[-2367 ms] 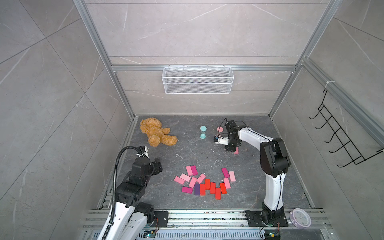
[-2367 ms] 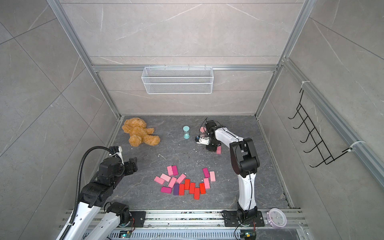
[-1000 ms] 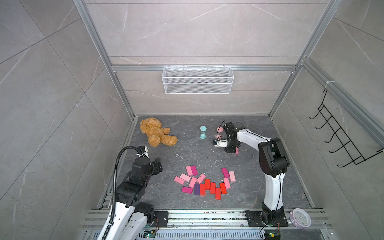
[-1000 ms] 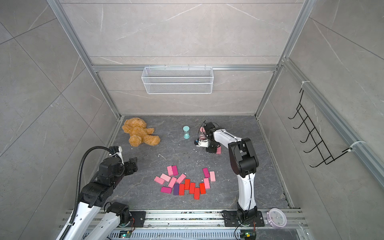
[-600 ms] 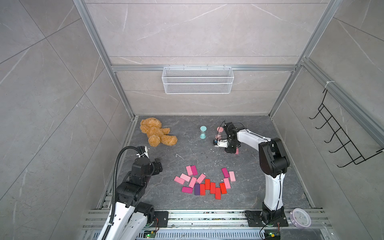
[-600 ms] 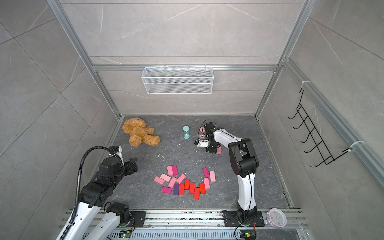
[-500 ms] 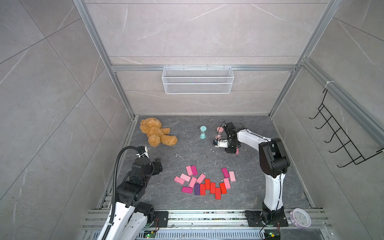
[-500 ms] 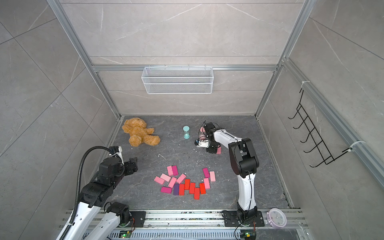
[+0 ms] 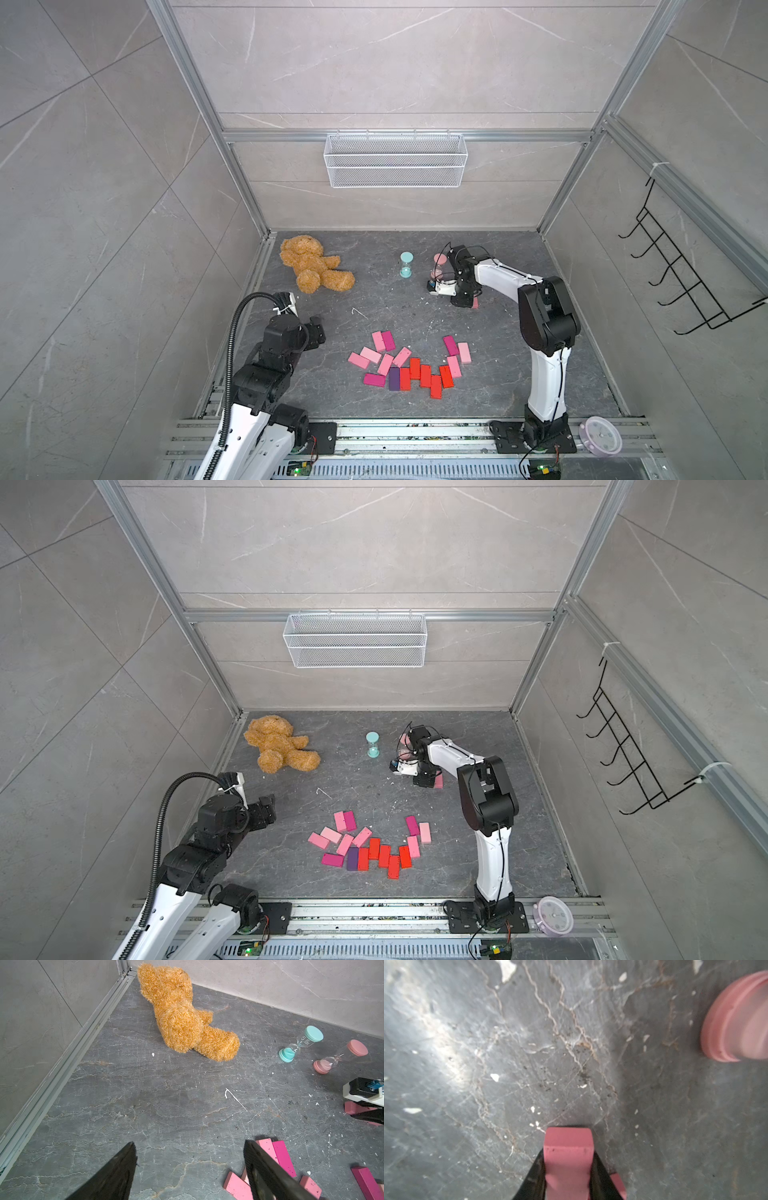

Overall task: Assemble the letter t with building blocks
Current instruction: Assemble the building block at the center of the board.

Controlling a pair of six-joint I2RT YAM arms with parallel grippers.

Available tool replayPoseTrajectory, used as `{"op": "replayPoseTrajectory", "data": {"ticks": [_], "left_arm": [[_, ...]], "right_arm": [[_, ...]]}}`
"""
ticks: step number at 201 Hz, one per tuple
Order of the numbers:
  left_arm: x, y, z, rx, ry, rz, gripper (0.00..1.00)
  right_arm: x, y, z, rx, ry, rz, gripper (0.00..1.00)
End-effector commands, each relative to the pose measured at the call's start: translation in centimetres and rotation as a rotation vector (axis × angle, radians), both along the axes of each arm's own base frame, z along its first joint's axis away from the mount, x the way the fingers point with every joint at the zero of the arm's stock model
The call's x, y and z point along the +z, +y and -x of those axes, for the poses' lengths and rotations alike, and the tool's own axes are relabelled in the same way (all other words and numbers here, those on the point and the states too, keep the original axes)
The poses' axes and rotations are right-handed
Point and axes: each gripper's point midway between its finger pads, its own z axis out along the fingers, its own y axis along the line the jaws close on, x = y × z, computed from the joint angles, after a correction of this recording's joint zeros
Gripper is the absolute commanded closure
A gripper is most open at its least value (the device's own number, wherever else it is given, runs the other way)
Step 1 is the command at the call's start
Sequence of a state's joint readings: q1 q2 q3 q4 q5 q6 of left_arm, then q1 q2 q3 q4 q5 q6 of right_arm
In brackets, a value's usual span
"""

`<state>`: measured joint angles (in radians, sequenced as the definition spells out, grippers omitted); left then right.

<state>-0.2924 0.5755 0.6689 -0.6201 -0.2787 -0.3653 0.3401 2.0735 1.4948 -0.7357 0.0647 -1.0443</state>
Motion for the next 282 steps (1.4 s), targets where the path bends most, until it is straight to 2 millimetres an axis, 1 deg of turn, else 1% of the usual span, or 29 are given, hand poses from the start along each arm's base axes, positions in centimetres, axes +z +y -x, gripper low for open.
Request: {"op": "replayPoseTrajectory", "data": {"ticks": [1, 40, 47, 57, 119, 121, 124, 125, 128, 132, 159, 174, 201, 220, 237, 256, 282], "left_arm": [[0.7, -0.3, -0.4, -0.020, -0.031, -0.007, 0.16], [0.7, -0.3, -0.5, -0.021, -0.028, -0.007, 0.16], [0.7, -0.3, -0.5, -0.022, -0.029, -0.007, 0.16], [0.7, -0.3, -0.5, -0.022, -0.029, -0.006, 0.16], [0.7, -0.3, -0.5, -0.021, -0.029, -0.007, 0.16], [0.7, -0.3, -0.5, -0.020, -0.028, -0.007, 0.16], [0.7, -0.3, -0.5, -0.020, -0.029, -0.007, 0.16], [0.7, -0.3, -0.5, -0.020, -0.028, -0.007, 0.16], [0.6, -0.3, -0.5, -0.019, -0.027, -0.007, 0.16], [0.6, -0.3, -0.5, -0.021, -0.027, -0.007, 0.16], [0.6, -0.3, -0.5, -0.020, -0.026, -0.006, 0.16], [0.6, -0.3, -0.5, -0.021, -0.024, -0.006, 0.16], [0.6, -0.3, -0.5, -0.020, -0.025, -0.005, 0.16], [0.5, -0.3, -0.5, -0.018, -0.024, -0.005, 0.16], [0.4, -0.3, -0.6, -0.017, -0.021, -0.004, 0.16], [0.4, -0.4, -0.6, -0.017, -0.019, -0.003, 0.16], [0.4, -0.4, -0.6, -0.016, -0.019, -0.002, 0.16]], "right_arm": [[-1.6, -0.9, 2.2, 0.011, 0.088, 0.043, 0.69], [-1.5, -0.7, 2.2, 0.008, 0.088, 0.037, 0.68], [-1.5, -0.8, 2.2, 0.008, 0.088, 0.037, 0.63], [-1.4, -0.7, 2.2, 0.008, 0.087, 0.036, 0.62], [-1.2, -0.5, 1.9, -0.001, 0.082, 0.025, 0.61], [-1.1, -0.5, 2.0, -0.002, 0.082, 0.025, 0.59], [-1.1, -0.5, 1.9, -0.003, 0.079, 0.024, 0.52], [-1.1, -0.5, 1.9, -0.003, 0.079, 0.024, 0.52], [-1.0, -0.5, 1.9, -0.004, 0.079, 0.023, 0.46], [-0.9, -0.4, 1.8, -0.005, 0.076, 0.021, 0.43], [-0.5, -0.3, 1.4, -0.016, 0.060, 0.012, 0.41], [0.1, 0.1, 1.1, -0.021, 0.046, -0.006, 0.41], [2.0, 0.8, 0.4, -0.034, 0.005, -0.055, 0.41], [3.8, 1.0, -0.1, -0.044, -0.037, -0.075, 0.41], [5.9, 1.3, -0.7, -0.063, -0.089, -0.106, 0.41], [8.0, 1.9, -0.8, -0.077, -0.127, -0.154, 0.40], [10.5, 1.8, -0.5, -0.134, -0.148, -0.190, 0.40]]}}
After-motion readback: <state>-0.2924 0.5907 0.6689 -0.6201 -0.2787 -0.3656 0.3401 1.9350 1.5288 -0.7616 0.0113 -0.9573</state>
